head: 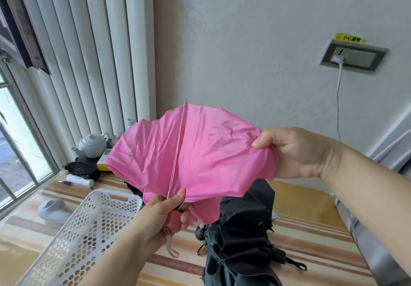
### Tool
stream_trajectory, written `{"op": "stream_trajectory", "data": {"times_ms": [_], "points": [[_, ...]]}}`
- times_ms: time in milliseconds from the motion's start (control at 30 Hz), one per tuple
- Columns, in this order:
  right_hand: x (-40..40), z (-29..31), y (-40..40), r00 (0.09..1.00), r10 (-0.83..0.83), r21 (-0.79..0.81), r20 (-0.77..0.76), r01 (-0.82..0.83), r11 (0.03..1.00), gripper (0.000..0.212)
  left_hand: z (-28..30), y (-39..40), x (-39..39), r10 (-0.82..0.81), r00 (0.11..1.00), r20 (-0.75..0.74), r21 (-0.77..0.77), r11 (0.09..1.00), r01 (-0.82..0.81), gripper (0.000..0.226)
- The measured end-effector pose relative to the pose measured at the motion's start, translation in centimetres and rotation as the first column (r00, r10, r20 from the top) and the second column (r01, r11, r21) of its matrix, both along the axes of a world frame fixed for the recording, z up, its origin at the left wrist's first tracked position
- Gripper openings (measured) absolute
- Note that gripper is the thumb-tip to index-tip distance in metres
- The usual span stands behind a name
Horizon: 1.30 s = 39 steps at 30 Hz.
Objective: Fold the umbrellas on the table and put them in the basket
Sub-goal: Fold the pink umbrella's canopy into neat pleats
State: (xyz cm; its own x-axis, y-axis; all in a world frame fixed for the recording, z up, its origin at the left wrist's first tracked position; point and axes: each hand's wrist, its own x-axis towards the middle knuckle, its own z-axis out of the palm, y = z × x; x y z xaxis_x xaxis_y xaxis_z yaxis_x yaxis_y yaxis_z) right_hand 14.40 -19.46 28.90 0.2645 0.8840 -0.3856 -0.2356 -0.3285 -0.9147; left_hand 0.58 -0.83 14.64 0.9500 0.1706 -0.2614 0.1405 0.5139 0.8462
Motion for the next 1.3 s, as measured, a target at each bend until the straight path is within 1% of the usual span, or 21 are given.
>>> {"op": "stream_trajectory", "data": {"times_ms": [33, 67, 133, 167, 200, 267, 300, 367, 400, 433, 467, 500, 533, 567, 633, 700, 800, 867, 967, 1167, 1300], "points": [[-0.1, -0.3, -0.1, 1.0, -0.002, -0.041, -0.017, 0.001, 0.999, 0.079, -0.1, -0.1, -0.1, -0.004, 1.0, 0.008, -0.014, 1.0, 0.004, 0.023], [-0.1, -0.5, -0.3, 1.0, 0.008, -0.084, -0.019, -0.01, 0.996, 0.071, -0.2, -0.2, -0.1, -0.014, 1.0, 0.014, -0.017, 1.0, 0.014, 0.023], [-0.2, -0.6, -0.7, 1.0, -0.001, -0.137, 0.01, 0.002, 0.991, 0.04, -0.3, -0.4, -0.2, -0.04, 0.999, 0.011, 0.001, 0.999, 0.04, 0.022], [-0.2, -0.4, -0.9, 0.999, -0.022, -0.139, 0.039, 0.027, 0.99, 0.038, -0.2, -0.5, -0.3, -0.046, 0.999, 0.003, 0.019, 0.999, 0.046, 0.019], [-0.1, -0.2, -1.4, 0.997, -0.021, -0.129, 0.075, 0.03, 0.991, 0.045, -0.3, -0.5, -0.3, -0.038, 0.999, -0.007, 0.037, 0.999, 0.039, 0.017], [0.0, 0.7, -2.6, 0.971, 0.11, -0.143, 0.211, -0.08, 0.986, 0.06, -0.3, -0.3, -0.4, -0.008, 1.0, -0.018, 0.066, 0.998, 0.009, 0.022], [-0.4, 1.4, -3.2, 0.931, 0.191, -0.173, 0.311, -0.142, 0.975, 0.058, -0.4, -0.2, -0.4, 0.005, 1.0, -0.014, 0.07, 0.998, -0.004, 0.026], [-0.7, 2.6, -4.3, 0.834, 0.207, -0.204, 0.512, -0.116, 0.972, 0.057, -0.8, 0.2, -0.5, 0.0, 1.0, 0.0, 0.089, 0.996, 0.0, 0.04], [-0.5, 2.8, -4.7, 0.792, 0.106, -0.16, 0.602, -0.01, 0.987, 0.062, -1.0, 0.4, -0.6, -0.021, 1.0, 0.006, 0.112, 0.994, 0.02, 0.05], [0.1, 2.8, -4.9, 0.75, -0.069, -0.077, 0.657, 0.158, 0.984, 0.064, -1.1, 0.4, -0.6, -0.041, 0.999, 0.014, 0.127, 0.991, 0.039, 0.057], [1.0, 2.3, -5.0, 0.678, -0.267, 0.01, 0.685, 0.357, 0.934, 0.06, -1.2, 0.4, -0.5, -0.053, 0.998, 0.021, 0.129, 0.99, 0.05, 0.061], [1.5, 1.7, -4.7, 0.601, -0.417, 0.049, 0.682, 0.531, 0.846, 0.053, -1.4, 0.3, -0.5, -0.06, 0.998, 0.03, 0.126, 0.99, 0.056, 0.064], [1.8, 1.2, -4.0, 0.564, -0.478, 0.026, 0.673, 0.627, 0.778, 0.046, -1.6, 0.3, -0.4, -0.062, 0.998, 0.028, 0.127, 0.99, 0.058, 0.064], [1.9, 0.6, -3.3, 0.574, -0.484, -0.01, 0.66, 0.651, 0.759, 0.042, -1.5, 0.1, -0.4, -0.067, 0.998, 0.02, 0.13, 0.989, 0.064, 0.062], [2.0, -0.2, -1.8, 0.629, -0.447, -0.047, 0.636, 0.61, 0.791, 0.035, -1.5, -0.2, -0.6, -0.074, 0.997, -0.002, 0.121, 0.99, 0.074, 0.056], [2.4, -0.8, -0.2, 0.652, -0.425, -0.042, 0.628, 0.574, 0.818, 0.027, -1.2, -0.5, -0.8, -0.071, 0.997, -0.028, 0.12, 0.99, 0.074, 0.045], [3.5, -1.5, 1.5, 0.647, -0.443, -0.039, 0.621, 0.59, 0.806, 0.012, -0.5, -0.7, -1.4, -0.077, 0.996, -0.04, 0.13, 0.988, 0.082, 0.029], [4.0, -1.8, 2.1, 0.625, -0.462, -0.014, 0.629, 0.603, 0.797, 0.003, -0.3, -0.6, -1.7, -0.074, 0.996, -0.047, 0.139, 0.987, 0.08, 0.026], [4.2, -2.3, 2.4, 0.609, -0.486, 0.008, 0.627, 0.619, 0.786, 0.002, -0.5, -0.3, -1.9, -0.071, 0.995, -0.066, 0.17, 0.982, 0.081, 0.027], [4.0, -3.4, 1.7, 0.755, -0.549, -0.044, 0.36, 0.601, 0.798, 0.008, -0.7, 0.2, -1.8, -0.065, 0.993, -0.099, 0.22, 0.972, 0.085, 0.028], [4.3, -3.6, 1.4, 0.762, -0.513, -0.086, 0.394, 0.587, 0.805, 0.009, -0.7, 0.0, -1.9, -0.089, 0.992, -0.089, 0.237, 0.965, 0.108, 0.024]]}}
